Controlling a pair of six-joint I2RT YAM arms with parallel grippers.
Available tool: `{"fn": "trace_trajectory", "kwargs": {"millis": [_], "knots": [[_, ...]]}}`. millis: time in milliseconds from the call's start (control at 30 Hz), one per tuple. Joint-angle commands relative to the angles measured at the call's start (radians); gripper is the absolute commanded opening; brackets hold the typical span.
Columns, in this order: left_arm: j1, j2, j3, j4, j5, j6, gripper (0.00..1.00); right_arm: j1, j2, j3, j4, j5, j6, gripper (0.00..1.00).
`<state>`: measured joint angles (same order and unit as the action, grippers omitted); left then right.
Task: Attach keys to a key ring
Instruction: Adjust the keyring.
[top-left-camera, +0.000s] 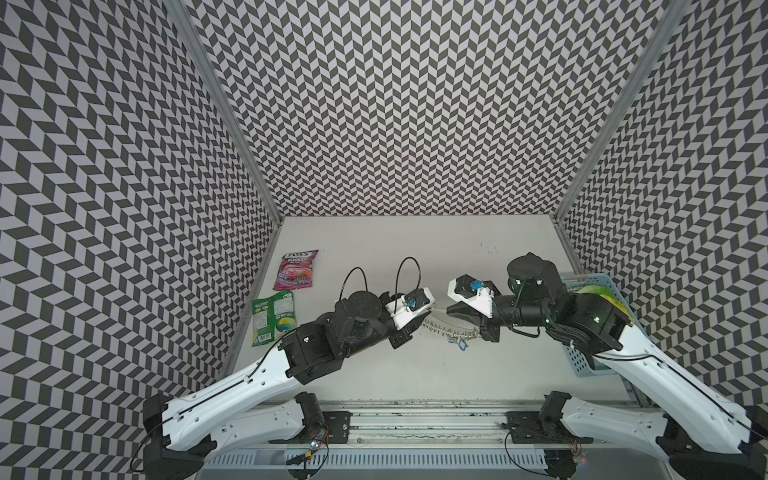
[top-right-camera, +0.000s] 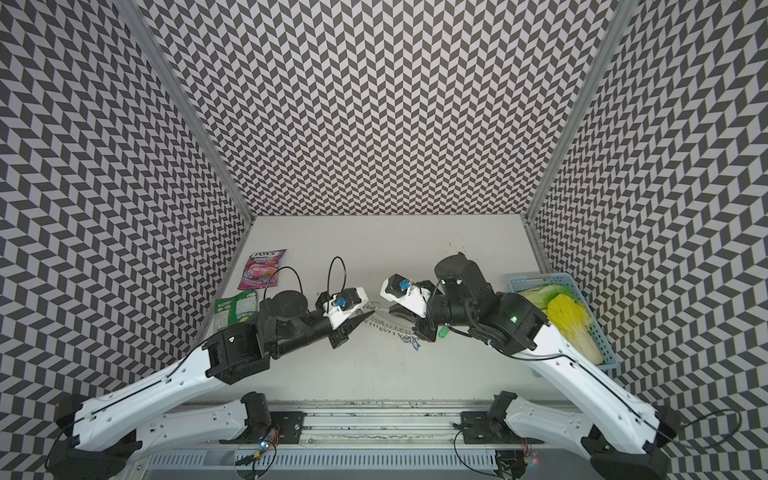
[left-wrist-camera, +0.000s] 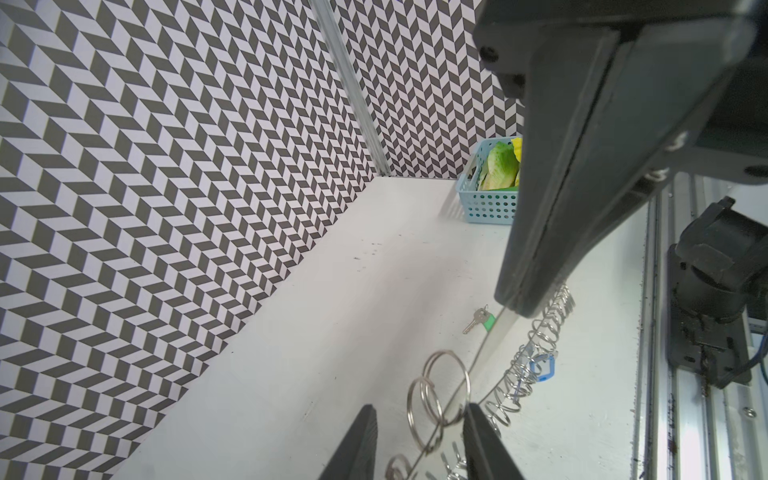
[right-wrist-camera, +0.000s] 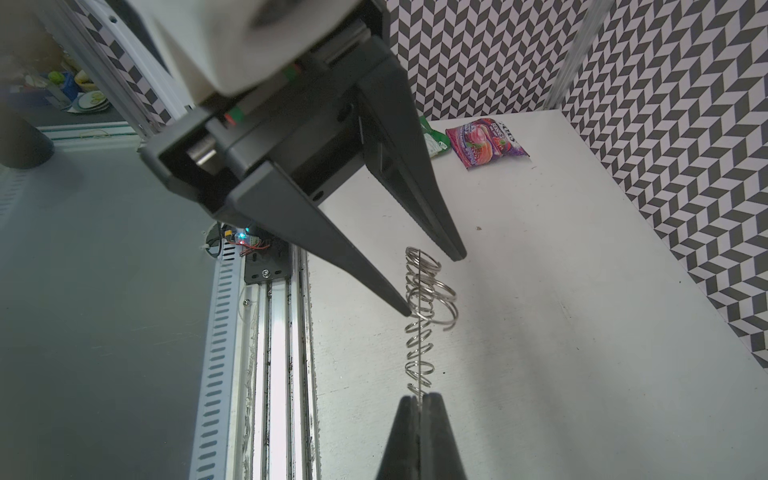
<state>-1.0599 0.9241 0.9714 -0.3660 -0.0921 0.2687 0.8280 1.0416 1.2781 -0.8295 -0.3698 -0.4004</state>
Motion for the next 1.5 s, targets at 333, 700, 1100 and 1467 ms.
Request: {"fn": "trace_trajectory", "kwargs": {"millis": [333, 700, 1100, 1467], "knots": [[-0.003, 0.015, 0.0, 0.04, 0.071, -0.034, 0.23, -0.003, -0.037, 0.023, 0.049, -0.019, 0.003, 0.0], [-0.004, 0.021, -0.004, 0.045, 0.129, -0.028, 0.16, -0.003, -0.042, 0.037, 0.063, -0.017, -0.059, 0.0], [-0.004, 0.009, -0.02, 0.07, 0.143, -0.036, 0.0, -0.005, -0.004, 0.087, 0.072, -0.009, -0.11, 0.0], [-0.003, -0.025, -0.052, 0.148, 0.095, -0.135, 0.03, -0.004, 0.006, 0.08, 0.089, -0.023, -0.138, 0.0]]}}
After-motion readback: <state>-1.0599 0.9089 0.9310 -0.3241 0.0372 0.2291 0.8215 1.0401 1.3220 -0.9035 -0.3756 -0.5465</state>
